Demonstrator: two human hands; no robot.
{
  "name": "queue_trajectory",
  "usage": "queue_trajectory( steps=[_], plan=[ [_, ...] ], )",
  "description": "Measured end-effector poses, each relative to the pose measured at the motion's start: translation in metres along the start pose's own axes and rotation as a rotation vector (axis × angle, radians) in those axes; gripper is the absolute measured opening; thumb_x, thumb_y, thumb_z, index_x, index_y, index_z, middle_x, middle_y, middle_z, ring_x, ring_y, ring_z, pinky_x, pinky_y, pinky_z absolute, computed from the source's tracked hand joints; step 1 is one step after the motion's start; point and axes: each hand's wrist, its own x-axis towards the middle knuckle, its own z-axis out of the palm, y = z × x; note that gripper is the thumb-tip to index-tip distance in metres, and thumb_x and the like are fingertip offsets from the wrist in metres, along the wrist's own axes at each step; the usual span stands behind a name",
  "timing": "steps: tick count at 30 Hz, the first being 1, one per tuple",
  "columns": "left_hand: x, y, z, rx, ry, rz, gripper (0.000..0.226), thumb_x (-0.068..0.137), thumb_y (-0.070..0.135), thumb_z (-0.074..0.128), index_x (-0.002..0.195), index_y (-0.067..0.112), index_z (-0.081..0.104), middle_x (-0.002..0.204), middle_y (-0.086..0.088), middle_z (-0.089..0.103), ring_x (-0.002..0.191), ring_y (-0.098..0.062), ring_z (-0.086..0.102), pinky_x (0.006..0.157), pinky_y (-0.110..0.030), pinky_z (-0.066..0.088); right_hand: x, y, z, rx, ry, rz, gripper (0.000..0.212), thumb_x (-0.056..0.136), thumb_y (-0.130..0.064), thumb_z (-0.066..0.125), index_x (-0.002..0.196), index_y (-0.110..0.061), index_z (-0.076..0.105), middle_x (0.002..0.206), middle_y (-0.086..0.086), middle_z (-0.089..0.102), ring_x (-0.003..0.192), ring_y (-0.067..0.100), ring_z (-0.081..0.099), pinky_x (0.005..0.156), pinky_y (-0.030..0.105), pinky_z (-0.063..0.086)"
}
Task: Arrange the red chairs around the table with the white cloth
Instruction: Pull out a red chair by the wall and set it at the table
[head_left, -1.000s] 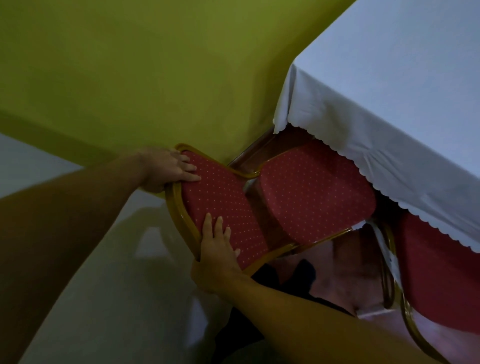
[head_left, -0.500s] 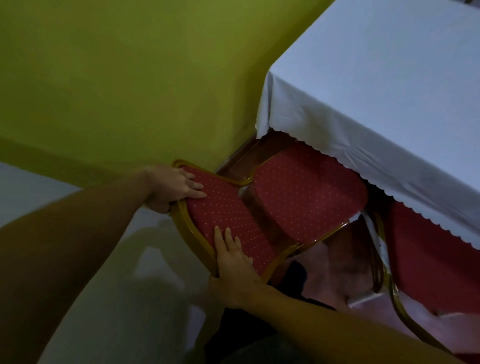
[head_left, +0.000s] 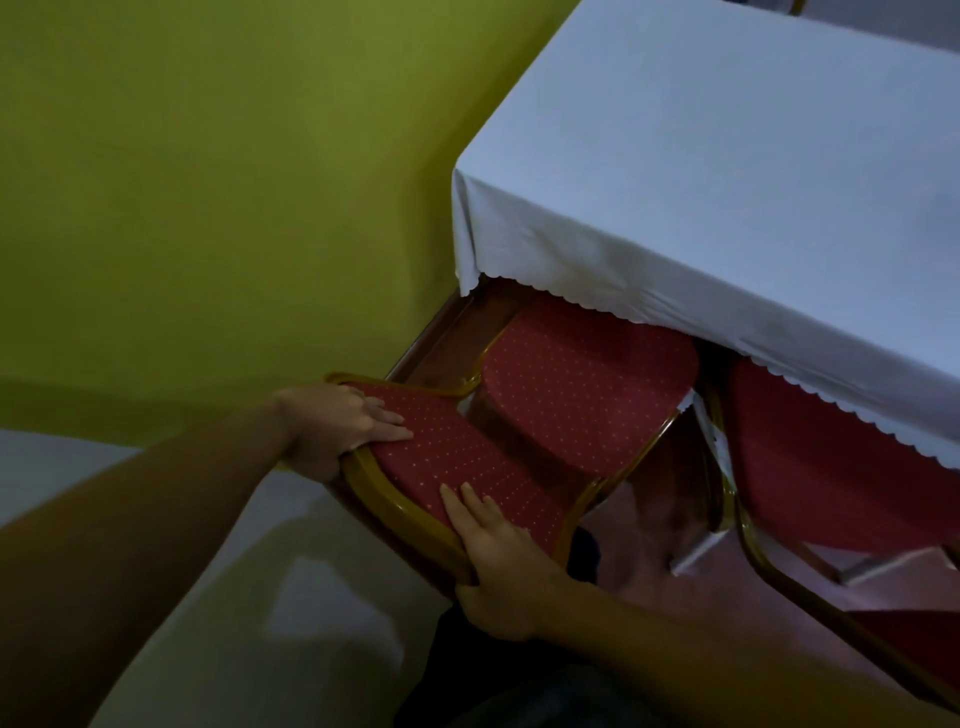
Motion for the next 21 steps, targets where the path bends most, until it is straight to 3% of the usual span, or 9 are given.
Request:
queue_trajectory(
  steps=[6, 11, 18, 21],
  plan=[
    [0.007, -0.004, -0.011, -0.036, -0.068, 0.031, 0.096, 0.084, 0.061, 0.063, 0.158, 0.036, 0.006, 0.165, 0.002, 0.015, 0.148, -0.022, 0.022, 0.118, -0.039, 0.023, -0.001, 0.002, -0.004, -0.024, 0.003, -0.01, 0.102, 0.094, -0.026, 0.063, 0.157, -0.031, -0.017, 0.168, 0.002, -0.012, 0.154, 0.032, -0.005, 0.12, 0.065, 0.01],
    [0.015, -0.011, -0.01, 0.067, -0.092, 0.076, 0.091, 0.09, 0.054, 0.056, 0.158, 0.036, -0.002, 0.166, 0.001, 0.013, 0.147, -0.023, 0.024, 0.116, -0.039, 0.028, 0.0, 0.007, -0.007, -0.041, 0.01, -0.038, 0.103, 0.093, -0.03, 0.063, 0.157, -0.03, -0.018, 0.169, 0.005, -0.01, 0.154, 0.033, -0.001, 0.12, 0.063, 0.014],
    [0.021, -0.026, -0.011, 0.11, -0.036, 0.251, 0.09, 0.09, 0.058, 0.053, 0.159, 0.025, 0.005, 0.164, -0.01, 0.017, 0.147, -0.027, 0.025, 0.117, -0.04, 0.025, 0.008, 0.002, -0.029, -0.062, -0.084, -0.035, 0.113, 0.088, -0.064, 0.061, 0.155, -0.032, -0.024, 0.168, 0.0, -0.017, 0.155, 0.03, -0.001, 0.123, 0.048, 0.01],
    [0.029, -0.034, -0.017, 0.143, -0.058, 0.344, 0.099, 0.086, 0.057, 0.061, 0.159, 0.023, 0.004, 0.164, -0.013, 0.018, 0.146, -0.03, 0.029, 0.115, -0.042, 0.029, 0.017, -0.008, -0.033, -0.052, -0.076, -0.028, 0.114, 0.088, -0.061, 0.063, 0.155, -0.03, -0.023, 0.168, 0.001, -0.017, 0.154, 0.033, 0.002, 0.123, 0.046, 0.013]
  ],
)
